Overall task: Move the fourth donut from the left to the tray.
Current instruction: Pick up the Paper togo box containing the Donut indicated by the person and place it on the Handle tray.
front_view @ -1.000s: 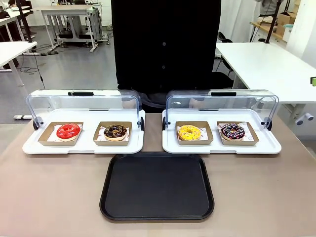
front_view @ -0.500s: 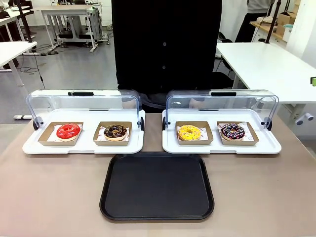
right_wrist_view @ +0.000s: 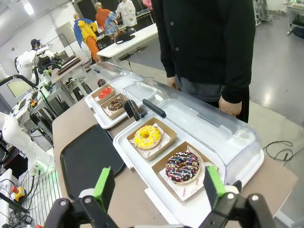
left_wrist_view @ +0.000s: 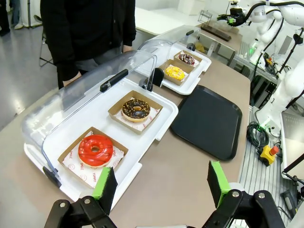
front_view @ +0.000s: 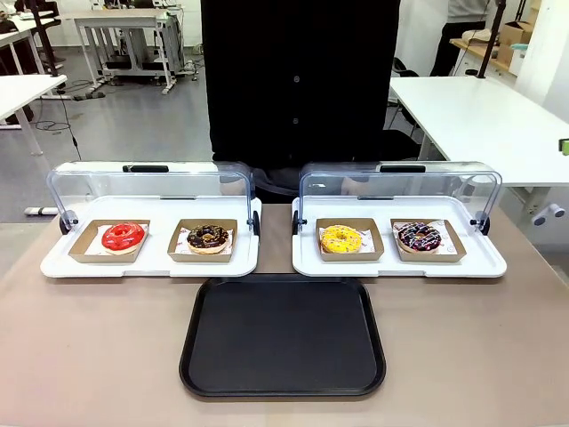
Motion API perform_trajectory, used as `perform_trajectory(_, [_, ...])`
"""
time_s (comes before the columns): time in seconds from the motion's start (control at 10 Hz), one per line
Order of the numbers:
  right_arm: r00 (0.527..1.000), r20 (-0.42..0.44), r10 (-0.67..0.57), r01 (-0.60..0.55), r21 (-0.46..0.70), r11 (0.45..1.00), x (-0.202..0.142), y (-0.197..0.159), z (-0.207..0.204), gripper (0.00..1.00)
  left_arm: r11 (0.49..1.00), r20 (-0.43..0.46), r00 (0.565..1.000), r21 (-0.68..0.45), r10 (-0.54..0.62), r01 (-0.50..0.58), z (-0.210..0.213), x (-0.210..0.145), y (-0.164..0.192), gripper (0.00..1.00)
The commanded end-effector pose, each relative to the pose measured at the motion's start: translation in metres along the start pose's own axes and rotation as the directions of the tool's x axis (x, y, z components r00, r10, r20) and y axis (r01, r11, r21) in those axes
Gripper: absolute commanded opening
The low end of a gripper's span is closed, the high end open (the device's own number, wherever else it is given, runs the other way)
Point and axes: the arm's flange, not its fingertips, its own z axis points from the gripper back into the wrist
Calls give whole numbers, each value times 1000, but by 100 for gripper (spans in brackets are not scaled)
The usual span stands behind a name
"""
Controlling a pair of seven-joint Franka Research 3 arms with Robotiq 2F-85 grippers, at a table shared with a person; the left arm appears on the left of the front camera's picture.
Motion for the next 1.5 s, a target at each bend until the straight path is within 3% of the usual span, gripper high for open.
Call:
perform_trajectory(0.0, [1000,23,6,-6,6,1000,0,1,-2,100,1000,25,999,-5,-23,23,1,2,1,100])
perform_trajectory(1.4, [1000,23,6,-6,6,1000,0,1,-2,100,1000,25,999,-5,-23,23,1,2,1,100])
